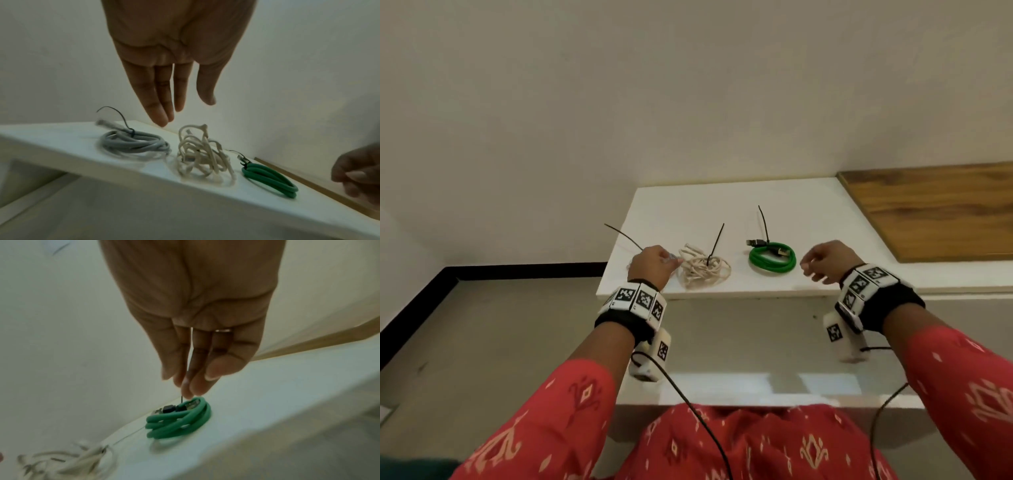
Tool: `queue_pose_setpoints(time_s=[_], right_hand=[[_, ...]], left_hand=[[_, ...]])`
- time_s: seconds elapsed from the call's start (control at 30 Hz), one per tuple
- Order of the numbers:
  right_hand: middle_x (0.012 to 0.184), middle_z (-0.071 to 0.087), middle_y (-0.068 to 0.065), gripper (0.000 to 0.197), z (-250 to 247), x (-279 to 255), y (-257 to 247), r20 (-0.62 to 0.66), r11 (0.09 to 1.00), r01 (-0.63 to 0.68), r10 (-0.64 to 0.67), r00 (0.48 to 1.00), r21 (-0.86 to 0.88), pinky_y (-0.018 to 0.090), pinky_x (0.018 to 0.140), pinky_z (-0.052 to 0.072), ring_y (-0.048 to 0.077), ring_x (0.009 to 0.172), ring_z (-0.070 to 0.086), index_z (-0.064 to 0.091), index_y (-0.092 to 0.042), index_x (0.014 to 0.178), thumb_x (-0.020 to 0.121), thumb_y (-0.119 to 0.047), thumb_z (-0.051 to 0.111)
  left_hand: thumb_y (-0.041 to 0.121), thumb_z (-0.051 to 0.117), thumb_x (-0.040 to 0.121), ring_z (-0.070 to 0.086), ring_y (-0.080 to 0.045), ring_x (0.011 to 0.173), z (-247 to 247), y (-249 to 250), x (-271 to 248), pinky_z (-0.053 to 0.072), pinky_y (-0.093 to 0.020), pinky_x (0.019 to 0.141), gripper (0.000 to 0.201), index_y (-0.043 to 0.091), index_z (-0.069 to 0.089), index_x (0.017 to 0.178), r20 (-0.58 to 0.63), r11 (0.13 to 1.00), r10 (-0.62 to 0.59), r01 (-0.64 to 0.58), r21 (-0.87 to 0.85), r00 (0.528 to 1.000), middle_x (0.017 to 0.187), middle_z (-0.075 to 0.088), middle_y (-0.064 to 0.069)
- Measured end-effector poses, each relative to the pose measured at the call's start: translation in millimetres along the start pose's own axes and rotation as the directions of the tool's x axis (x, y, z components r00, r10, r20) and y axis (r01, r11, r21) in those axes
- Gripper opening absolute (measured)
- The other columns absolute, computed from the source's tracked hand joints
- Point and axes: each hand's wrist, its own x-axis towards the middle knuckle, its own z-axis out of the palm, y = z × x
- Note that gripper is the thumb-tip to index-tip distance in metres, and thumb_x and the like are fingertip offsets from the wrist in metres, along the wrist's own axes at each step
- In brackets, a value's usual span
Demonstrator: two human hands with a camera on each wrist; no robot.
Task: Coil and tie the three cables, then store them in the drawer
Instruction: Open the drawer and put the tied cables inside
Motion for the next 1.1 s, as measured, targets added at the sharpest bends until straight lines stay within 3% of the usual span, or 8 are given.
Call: queue_pose_setpoints(time_s=[0.13, 0.23, 0.3, 0.47, 0.6, 0.73, 0.97, 1.1], right_hand=[[0.095, 0.068, 0.017, 0.015, 8.8, 38.4, -17.0, -0.106, 0.998, -0.014, 0.007, 0.994, -0.061, 0.038, 0.081, 0.054, 0.030, 0.089, 0.063, 0.068, -0.005, 0.093, 0.080, -0.011, 0.067], [0.116, 0.065, 0.013, 0.029, 20.2, 59.1, -17.8, -0.123, 0.988, -0.012, -0.007, 0.992, -0.153, 0.033, 0.091, 0.044, 0.029, 0.109, 0.058, 0.065, -0.007, 0.107, 0.079, -0.016, 0.069], [0.124, 0.060, 0.012, 0.039, 27.4, 66.1, -16.4, -0.113, 0.983, -0.021, 0.000, 0.994, -0.183, 0.031, 0.094, 0.041, 0.028, 0.115, 0.055, 0.059, -0.008, 0.116, 0.079, -0.017, 0.069], [0.121, 0.061, 0.013, 0.037, 40.5, 71.7, -18.6, -0.090, 0.947, -0.047, 0.019, 0.996, -0.317, 0.033, 0.090, 0.044, 0.030, 0.111, 0.055, 0.060, -0.012, 0.116, 0.080, -0.012, 0.065], [0.112, 0.066, 0.013, 0.033, 39.5, 59.1, -20.4, -0.045, 0.934, -0.076, 0.064, 0.997, -0.349, 0.033, 0.085, 0.046, 0.030, 0.105, 0.059, 0.064, -0.014, 0.109, 0.076, -0.012, 0.070], [0.109, 0.067, 0.013, 0.030, 38.1, 27.3, -14.0, -0.004, 0.932, 0.005, -0.007, 1.000, -0.362, 0.033, 0.082, 0.047, 0.029, 0.101, 0.059, 0.066, -0.013, 0.105, 0.076, -0.005, 0.066], [0.107, 0.067, 0.006, 0.032, 57.8, -31.9, -4.9, 0.271, 0.873, 0.227, -0.115, 0.956, -0.431, 0.031, 0.077, 0.045, 0.022, 0.094, 0.059, 0.065, -0.015, 0.105, 0.075, -0.010, 0.071], [0.109, 0.066, 0.006, 0.030, 84.4, -39.3, -12.2, 0.428, 0.744, 0.365, -0.117, 0.896, -0.560, 0.032, 0.079, 0.047, 0.023, 0.100, 0.059, 0.062, -0.016, 0.108, 0.078, -0.013, 0.067]], left_hand=[[0.048, 0.060, 0.081, 0.066, -0.037, 0.083, 15.2, 9.5, 29.3, 0.056, -0.045, 0.078, 0.045, 0.006, 0.053, 0.068, 0.057, 0.992, -0.126, 0.127, -0.012, 0.990, 0.074, 0.062, -0.018], [0.055, 0.065, 0.072, 0.066, -0.043, 0.087, 33.7, -3.0, 51.0, 0.056, -0.052, 0.076, 0.065, -0.008, 0.059, 0.086, 0.103, 0.974, -0.210, 0.218, -0.066, 0.972, 0.092, 0.067, -0.029], [0.049, 0.070, 0.067, 0.066, -0.046, 0.087, 41.6, -10.8, 60.8, 0.056, -0.055, 0.076, 0.062, -0.007, 0.060, 0.092, 0.131, 0.963, -0.245, 0.257, -0.085, 0.961, 0.094, 0.067, -0.030], [0.021, 0.072, 0.069, 0.068, -0.039, 0.078, 42.4, -8.5, 60.7, 0.056, -0.055, 0.074, 0.033, -0.005, 0.059, 0.086, 0.207, 0.942, -0.265, 0.299, -0.153, 0.942, 0.087, 0.069, -0.026], [0.003, 0.065, 0.080, 0.061, -0.032, 0.057, 32.8, 5.2, 37.4, 0.058, -0.052, 0.064, 0.013, 0.000, 0.055, 0.073, 0.275, 0.921, -0.250, 0.316, -0.229, 0.928, 0.068, 0.059, -0.016], [-0.005, 0.059, 0.082, 0.053, -0.024, 0.045, 24.0, 8.9, 15.0, 0.050, -0.026, 0.034, 0.024, 0.005, 0.045, 0.065, 0.383, 0.936, -0.194, 0.287, -0.205, 0.903, 0.063, 0.054, -0.011], [-0.003, 0.061, 0.082, 0.052, -0.021, 0.047, 11.1, -18.6, -16.4, 0.051, -0.025, 0.040, 0.017, 0.006, 0.053, 0.071, 0.579, 0.988, -0.144, 0.152, 0.036, 0.803, 0.061, 0.053, -0.011], [-0.005, 0.061, 0.081, 0.052, -0.010, 0.029, 17.3, -45.5, -21.4, 0.048, -0.021, 0.033, 0.022, 0.008, 0.051, 0.066, 0.615, 0.972, -0.222, 0.125, 0.197, 0.757, 0.058, 0.053, -0.012]])
